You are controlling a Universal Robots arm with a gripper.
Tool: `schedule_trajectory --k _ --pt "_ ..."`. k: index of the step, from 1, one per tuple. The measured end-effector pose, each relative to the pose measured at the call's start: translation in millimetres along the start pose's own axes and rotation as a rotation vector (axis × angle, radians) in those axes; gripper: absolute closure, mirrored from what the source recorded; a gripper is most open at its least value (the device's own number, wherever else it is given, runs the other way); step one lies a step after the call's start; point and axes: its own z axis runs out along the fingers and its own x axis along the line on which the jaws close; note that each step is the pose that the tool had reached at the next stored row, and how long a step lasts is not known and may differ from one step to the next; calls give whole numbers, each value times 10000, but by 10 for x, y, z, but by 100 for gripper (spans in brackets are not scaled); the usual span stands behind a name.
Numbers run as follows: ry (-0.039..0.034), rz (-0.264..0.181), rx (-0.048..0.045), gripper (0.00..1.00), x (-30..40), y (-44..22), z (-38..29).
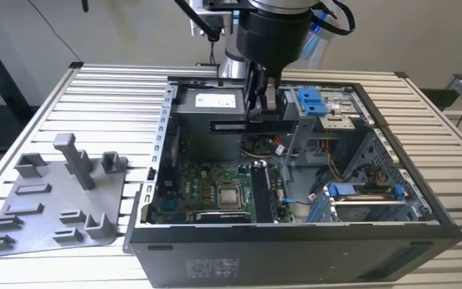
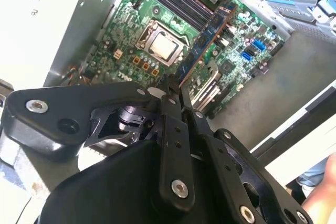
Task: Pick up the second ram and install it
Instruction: 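Pick up the second ram and move it above second insertion slot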
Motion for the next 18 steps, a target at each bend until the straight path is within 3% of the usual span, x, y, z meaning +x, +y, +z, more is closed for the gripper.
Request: schedule_trajectory --k 9,18 --pt "1 0 -1 86 -3 -14 0" --pt "-5 289 16 86 -23 -135 7"
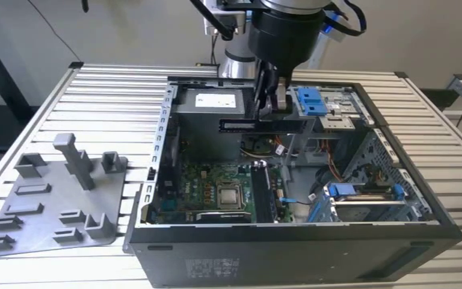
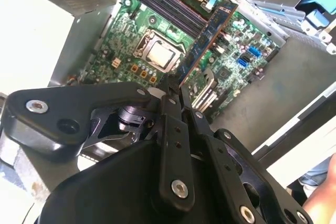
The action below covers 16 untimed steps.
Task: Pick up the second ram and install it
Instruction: 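Pick up the second ram and move it above second insertion slot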
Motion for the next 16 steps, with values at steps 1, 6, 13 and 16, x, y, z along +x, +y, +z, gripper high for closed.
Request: schedule_trajectory --k 1,6,13,16 --pt "1 57 3 86 -6 -6 2" --pt "-5 292 17 86 -52 -11 16" --pt "-4 321 19 86 -64 -12 17" --pt "-4 321 19 86 -114 -12 21"
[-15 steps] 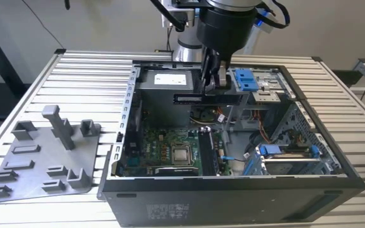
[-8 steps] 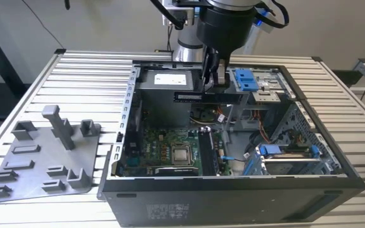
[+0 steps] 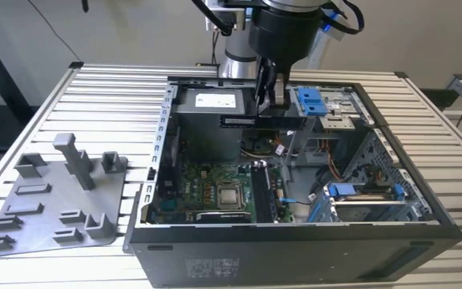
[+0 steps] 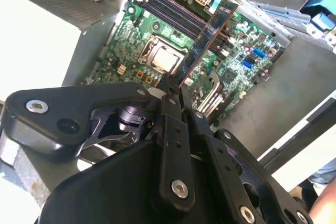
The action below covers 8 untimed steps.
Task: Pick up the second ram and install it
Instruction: 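Pick up the second ram and move it above second insertion slot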
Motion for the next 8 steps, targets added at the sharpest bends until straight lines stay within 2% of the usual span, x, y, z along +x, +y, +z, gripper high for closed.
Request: schedule_trajectory --k 5,8 --pt "0 0 0 86 -143 2 11" --pt "-1 -1 -1 86 -195 -21 15"
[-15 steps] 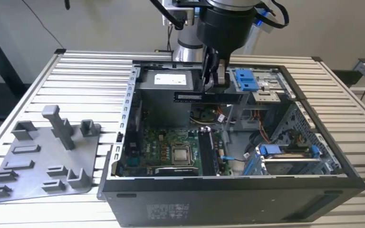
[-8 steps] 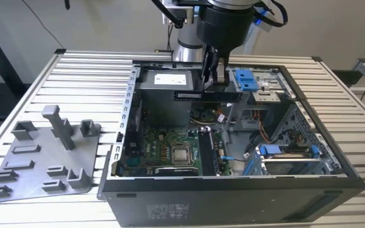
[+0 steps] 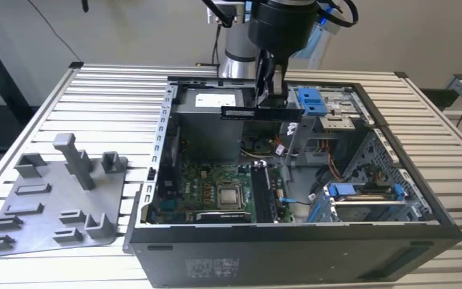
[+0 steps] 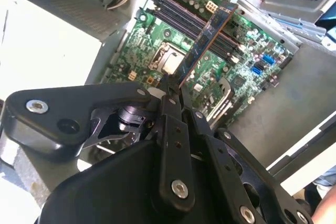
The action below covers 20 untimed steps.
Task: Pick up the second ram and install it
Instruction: 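Pick up the second ram and move it above second insertion slot, then insert the second ram into the second slot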
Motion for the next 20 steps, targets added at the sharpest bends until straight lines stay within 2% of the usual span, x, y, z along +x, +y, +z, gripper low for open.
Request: schedule_trajectory --k 8,20 --pt "0 2 0 86 -35 -143 2" --pt "0 2 1 86 -36 -154 2"
